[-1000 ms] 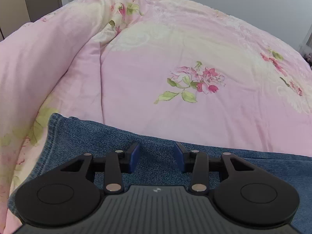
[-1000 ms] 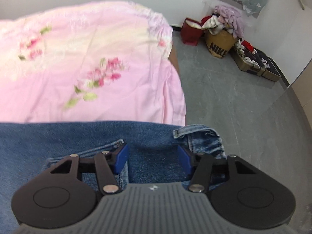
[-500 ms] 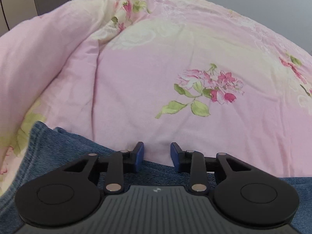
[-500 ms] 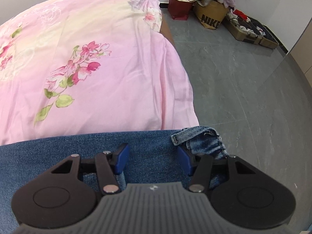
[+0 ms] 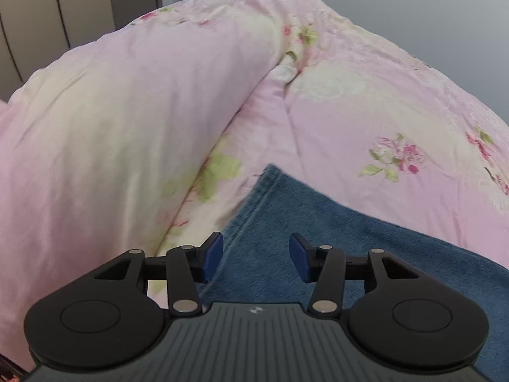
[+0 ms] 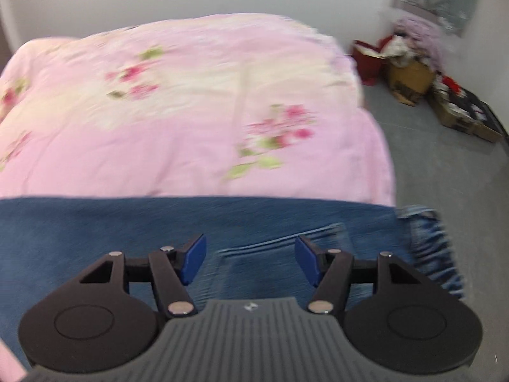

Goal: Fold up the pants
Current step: 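Grasp the folded leg hems with the left tool and lift them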

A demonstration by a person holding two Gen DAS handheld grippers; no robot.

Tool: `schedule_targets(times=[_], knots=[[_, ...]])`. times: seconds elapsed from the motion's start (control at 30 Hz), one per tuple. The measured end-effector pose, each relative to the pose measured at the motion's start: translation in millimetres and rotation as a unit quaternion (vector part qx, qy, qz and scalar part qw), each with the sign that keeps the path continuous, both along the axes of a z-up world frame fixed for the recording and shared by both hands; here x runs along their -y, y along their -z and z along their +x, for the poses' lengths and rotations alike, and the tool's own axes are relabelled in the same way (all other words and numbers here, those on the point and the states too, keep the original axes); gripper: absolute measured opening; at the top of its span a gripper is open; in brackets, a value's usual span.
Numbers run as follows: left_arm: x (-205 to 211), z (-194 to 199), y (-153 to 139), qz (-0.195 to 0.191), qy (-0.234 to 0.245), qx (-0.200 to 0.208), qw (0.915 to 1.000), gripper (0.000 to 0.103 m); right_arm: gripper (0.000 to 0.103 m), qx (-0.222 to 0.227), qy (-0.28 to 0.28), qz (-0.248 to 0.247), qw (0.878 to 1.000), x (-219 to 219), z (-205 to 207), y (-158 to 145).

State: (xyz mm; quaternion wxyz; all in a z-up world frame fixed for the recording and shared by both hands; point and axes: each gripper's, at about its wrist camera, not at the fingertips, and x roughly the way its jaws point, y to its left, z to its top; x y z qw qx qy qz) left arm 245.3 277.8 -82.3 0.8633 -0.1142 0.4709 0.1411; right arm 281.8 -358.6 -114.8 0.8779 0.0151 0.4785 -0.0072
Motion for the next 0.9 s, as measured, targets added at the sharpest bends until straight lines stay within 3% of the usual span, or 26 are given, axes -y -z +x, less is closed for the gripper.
schedule_targets(times=[0.07, 0.2, 0.4, 0.57, 0.67, 0.77, 0.9], knots=[[-16.4, -13.9, 7.1, -0.017, -0.032, -0.008, 0.9993, 0.061, 0.059, -0.002, -0.035, 0.007, 0.999, -29.9, -1.7, 3.6], [-40.1, -39.4, 30.9, -0.122, -0.085, 0.003, 0.9888, 0.063, 0.059, 0.001, -0.107, 0.011, 0.994, -94.4, -4.2, 10.3], [-45.5, -60.9, 77.5, -0.257, -0.159, 0.028, 0.9527, 0.063, 0.060, 0.020, -0.222, -0.002, 0.975, -195.6, -11.0, 25.4], [-39.8, -54.2, 93.6, -0.247, -0.176, 0.058, 0.9513, 0.063, 0.059, 0.030, -0.303, -0.005, 0.952, -264.8, -9.8, 38.1], [-42.1, -47.5, 92.7, -0.243, -0.180, 0.069, 0.9507, 0.063, 0.049, 0.027, -0.353, -0.001, 0.935, -303.6, -2.8, 43.0], [-38.5, -37.3, 91.8, -0.217, -0.170, 0.070, 0.9587, 0.056, 0.042, 0.023, -0.386, -0.016, 0.922, -335.8, 8.1, 50.5], [-29.5, -31.5, 92.8, -0.181, -0.152, 0.067, 0.9693, 0.054, 0.039, 0.023, -0.387, -0.022, 0.921, -360.6, 29.9, 60.0]])
